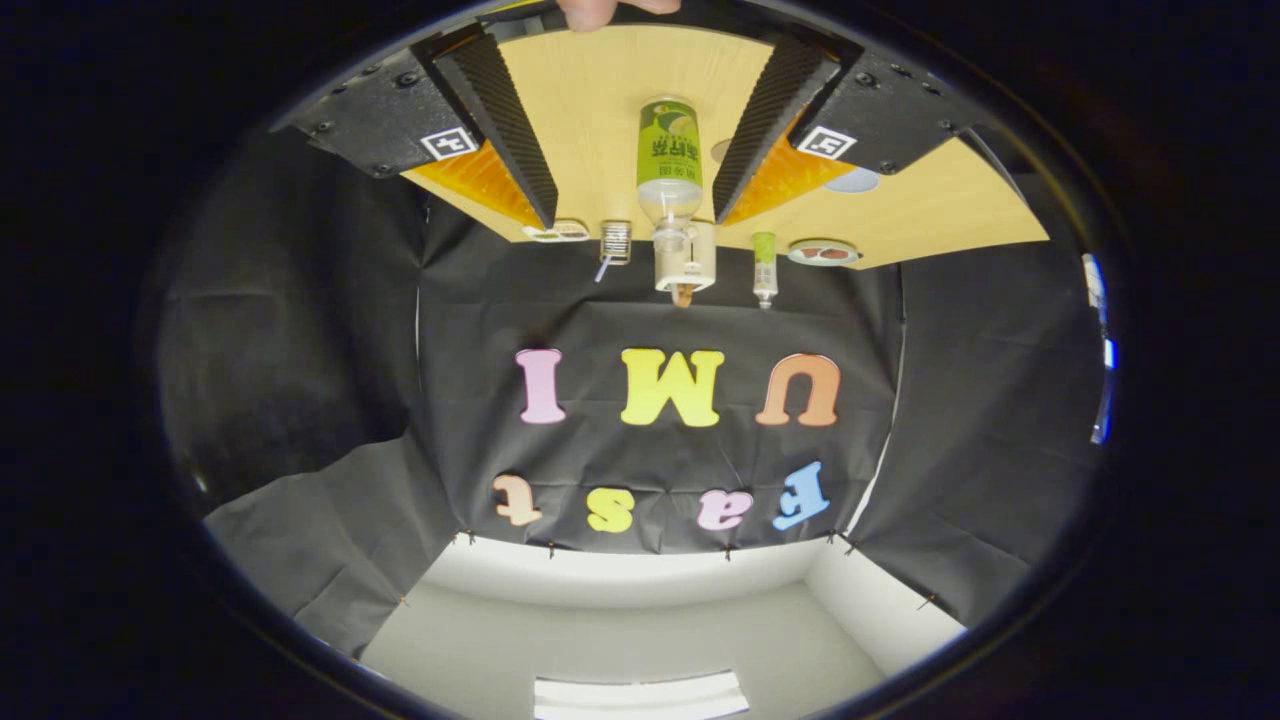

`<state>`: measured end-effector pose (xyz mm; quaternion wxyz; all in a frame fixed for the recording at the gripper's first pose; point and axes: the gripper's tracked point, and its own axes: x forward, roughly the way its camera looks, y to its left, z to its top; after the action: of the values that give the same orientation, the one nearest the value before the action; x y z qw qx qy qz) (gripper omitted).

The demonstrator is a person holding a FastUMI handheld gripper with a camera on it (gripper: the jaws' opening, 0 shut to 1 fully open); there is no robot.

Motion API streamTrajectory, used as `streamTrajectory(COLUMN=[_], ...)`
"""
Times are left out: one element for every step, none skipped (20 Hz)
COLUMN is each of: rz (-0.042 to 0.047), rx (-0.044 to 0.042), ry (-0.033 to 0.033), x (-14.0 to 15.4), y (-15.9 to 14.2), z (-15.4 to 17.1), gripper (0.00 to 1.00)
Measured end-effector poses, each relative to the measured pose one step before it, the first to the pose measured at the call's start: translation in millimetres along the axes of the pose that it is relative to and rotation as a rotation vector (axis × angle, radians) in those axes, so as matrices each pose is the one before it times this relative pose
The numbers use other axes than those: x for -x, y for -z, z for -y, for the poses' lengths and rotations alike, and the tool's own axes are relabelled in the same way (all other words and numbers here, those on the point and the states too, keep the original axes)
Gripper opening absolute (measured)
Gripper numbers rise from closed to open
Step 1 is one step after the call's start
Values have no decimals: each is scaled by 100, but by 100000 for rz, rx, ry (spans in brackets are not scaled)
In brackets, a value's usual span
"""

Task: Take the bottle from table, then pour the juice into the cup, finally place the bottle on the coaster

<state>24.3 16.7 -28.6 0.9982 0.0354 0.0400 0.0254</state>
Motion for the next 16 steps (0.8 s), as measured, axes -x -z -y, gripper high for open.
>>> streamTrajectory(rz=[-944, -1650, -971, -795, -591, -711, -834, -362, -60, -344, -685, -958, -735, -944, -648, -479], rx=[1375, 1890, 1068, 380, -38, -143, -151, -623, -1107, -874, -394, 272, 298, 112, -551, -1133], ry=[744, 555, -822, -1468, -1012, -424, -125, -34, 123, 240, 733, 1100, 668, -97, -735, -908], x=[-162, -297, -259, -283, -369, -369, -458, -344, -414, -387, -456, -388, -383, -504, -364, -409], y=[358, 696, 473, 435, 278, 603, 424, 325, 203, 503, 426, 541, 355, 322, 207, 172], z=[12, 46, -473, -639, -448, -160, -205, -97, -210, -130, -83, 11, -94, -344, -251, -267], gripper=[100, 100, 100, 100, 100, 100, 100, 100, 100, 100, 100, 100, 100, 100, 100, 100])
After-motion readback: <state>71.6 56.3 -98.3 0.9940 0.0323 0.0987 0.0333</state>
